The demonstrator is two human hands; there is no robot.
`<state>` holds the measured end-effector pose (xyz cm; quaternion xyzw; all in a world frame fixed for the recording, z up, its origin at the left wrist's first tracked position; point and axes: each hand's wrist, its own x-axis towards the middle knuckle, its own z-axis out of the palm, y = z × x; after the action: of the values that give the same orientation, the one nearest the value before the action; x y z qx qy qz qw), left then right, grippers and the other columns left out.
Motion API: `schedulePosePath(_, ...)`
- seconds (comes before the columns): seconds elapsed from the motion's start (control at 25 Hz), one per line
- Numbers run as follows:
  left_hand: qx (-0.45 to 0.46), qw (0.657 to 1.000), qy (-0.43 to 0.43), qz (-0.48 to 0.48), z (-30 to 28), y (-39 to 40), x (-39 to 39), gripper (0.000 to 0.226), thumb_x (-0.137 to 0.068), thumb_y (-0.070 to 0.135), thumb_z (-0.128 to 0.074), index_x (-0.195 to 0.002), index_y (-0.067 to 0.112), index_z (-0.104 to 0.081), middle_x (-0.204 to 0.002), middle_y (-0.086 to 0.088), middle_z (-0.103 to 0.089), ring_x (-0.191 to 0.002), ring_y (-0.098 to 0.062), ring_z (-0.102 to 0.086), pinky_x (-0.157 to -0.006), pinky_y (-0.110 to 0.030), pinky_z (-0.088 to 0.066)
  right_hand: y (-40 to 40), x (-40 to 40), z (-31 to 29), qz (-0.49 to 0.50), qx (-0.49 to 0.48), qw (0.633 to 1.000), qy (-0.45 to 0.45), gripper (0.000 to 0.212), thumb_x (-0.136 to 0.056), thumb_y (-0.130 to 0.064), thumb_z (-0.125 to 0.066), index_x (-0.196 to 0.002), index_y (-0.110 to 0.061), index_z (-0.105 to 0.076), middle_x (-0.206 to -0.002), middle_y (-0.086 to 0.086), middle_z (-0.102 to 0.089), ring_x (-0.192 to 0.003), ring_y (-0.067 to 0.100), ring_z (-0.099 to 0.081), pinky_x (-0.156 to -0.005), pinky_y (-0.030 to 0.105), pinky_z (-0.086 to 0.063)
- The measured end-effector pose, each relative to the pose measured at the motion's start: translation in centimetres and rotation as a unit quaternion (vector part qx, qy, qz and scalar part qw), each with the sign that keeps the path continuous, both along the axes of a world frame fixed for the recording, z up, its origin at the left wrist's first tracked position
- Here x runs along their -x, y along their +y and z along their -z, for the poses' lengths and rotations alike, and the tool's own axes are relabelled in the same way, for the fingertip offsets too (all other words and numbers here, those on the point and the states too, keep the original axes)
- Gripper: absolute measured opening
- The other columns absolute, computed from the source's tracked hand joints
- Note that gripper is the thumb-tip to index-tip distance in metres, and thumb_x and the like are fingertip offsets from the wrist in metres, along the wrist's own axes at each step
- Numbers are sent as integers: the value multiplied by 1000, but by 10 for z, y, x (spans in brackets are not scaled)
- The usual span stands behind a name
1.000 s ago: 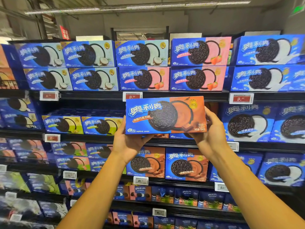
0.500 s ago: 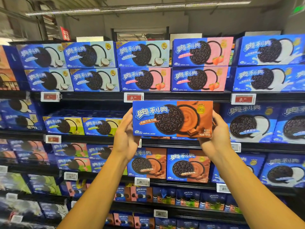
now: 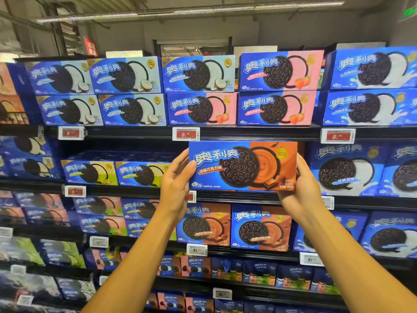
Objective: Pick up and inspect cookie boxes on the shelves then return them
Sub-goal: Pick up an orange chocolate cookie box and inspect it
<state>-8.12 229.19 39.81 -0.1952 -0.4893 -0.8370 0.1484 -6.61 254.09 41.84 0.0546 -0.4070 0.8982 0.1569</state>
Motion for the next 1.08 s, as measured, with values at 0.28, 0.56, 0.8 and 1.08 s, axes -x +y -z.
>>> schedulePosePath(0.28, 33, 999, 32, -12, 0, -9, 6, 31, -85, 24, -69, -115, 29, -69, -119, 4, -72, -113, -18, -66, -89, -29, -55, 4, -11, 11, -52, -52, 993, 95, 54, -94, -27, -53, -145, -14, -47, -134, 8, -61, -116, 23, -61, -88, 33, -57)
schedulePosePath(0.56, 90, 991, 72, -65, 12, -16, 11, 41, -87, 11, -67, -122, 33, -66, -120, 8, -71, -120, -18, -62, -101, -40, -50, 20, -5, 19, -28, -165, 976, 138, 53, -98, -6, -43, -151, -9, -37, -153, 24, -40, -142, 45, -36, -116, 58, -32)
schedulePosePath(0.8, 114, 984, 109, -83, 17, -29, 9, 46, -78, 18, -74, -117, 42, -70, -121, 10, -71, -117, -12, -64, -90, -24, -54, 36, -12, 34, -51, -226, 958, 168, 56, -83, -18, -65, -137, -31, -58, -148, 4, -54, -141, 31, -44, -115, 50, -36)
schedulePosePath(1.08, 108, 986, 105, -66, 25, -25, 7, 48, -78, 7, -66, -116, 35, -72, -122, 5, -71, -120, -19, -62, -95, -34, -54, 43, -9, 40, -73, -228, 955, 175, 55, -85, -11, -63, -137, -27, -56, -143, 2, -58, -138, 26, -48, -109, 41, -45)
